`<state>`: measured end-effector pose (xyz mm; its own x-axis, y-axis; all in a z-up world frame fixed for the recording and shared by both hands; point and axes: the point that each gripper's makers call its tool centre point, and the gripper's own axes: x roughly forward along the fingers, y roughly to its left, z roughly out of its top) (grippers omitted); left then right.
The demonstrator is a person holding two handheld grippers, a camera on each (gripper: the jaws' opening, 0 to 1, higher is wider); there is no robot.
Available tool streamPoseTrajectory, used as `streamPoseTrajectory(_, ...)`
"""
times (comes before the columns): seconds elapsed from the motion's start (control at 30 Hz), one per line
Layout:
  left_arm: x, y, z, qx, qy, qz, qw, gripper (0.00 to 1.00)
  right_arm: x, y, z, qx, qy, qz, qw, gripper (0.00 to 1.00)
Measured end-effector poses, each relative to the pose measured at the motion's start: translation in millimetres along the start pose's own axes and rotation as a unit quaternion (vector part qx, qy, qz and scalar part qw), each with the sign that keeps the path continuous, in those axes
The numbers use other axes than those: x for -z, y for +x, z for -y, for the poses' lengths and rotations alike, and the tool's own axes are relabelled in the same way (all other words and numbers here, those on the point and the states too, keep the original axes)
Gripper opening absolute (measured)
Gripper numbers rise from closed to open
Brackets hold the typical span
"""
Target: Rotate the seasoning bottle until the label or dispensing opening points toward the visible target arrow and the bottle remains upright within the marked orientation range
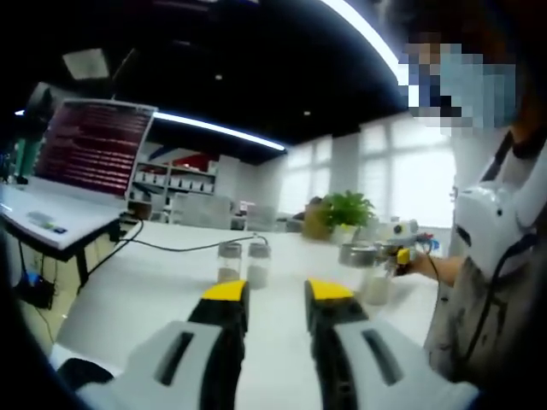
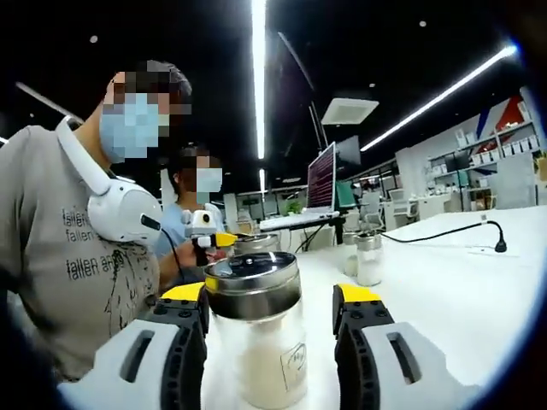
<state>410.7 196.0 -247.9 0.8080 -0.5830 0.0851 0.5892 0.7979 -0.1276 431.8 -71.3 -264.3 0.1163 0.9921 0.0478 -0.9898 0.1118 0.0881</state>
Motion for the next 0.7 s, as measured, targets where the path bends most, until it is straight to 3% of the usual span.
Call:
streamPoseTrajectory(0.1,-1.8,0,0.6,0.001,-0.003,0.004,1.0000,0.28,-1.3,-1,-11,-0.046,0.005,0.009,0.9989,0.54)
streamPoseTrajectory(0.3,-0.7,2,2.6,0.003,-0.003,0.001,1.0000,0.28,1.1,1,-14,-0.061,-0.024,-0.001,0.9978,0.44)
streamPoseTrajectory(0.7,1.7,5,2.7,0.003,-0.008,0.002,1.0000,0.28,-0.8,0,-8,-0.043,-0.034,0.006,0.9985,0.42)
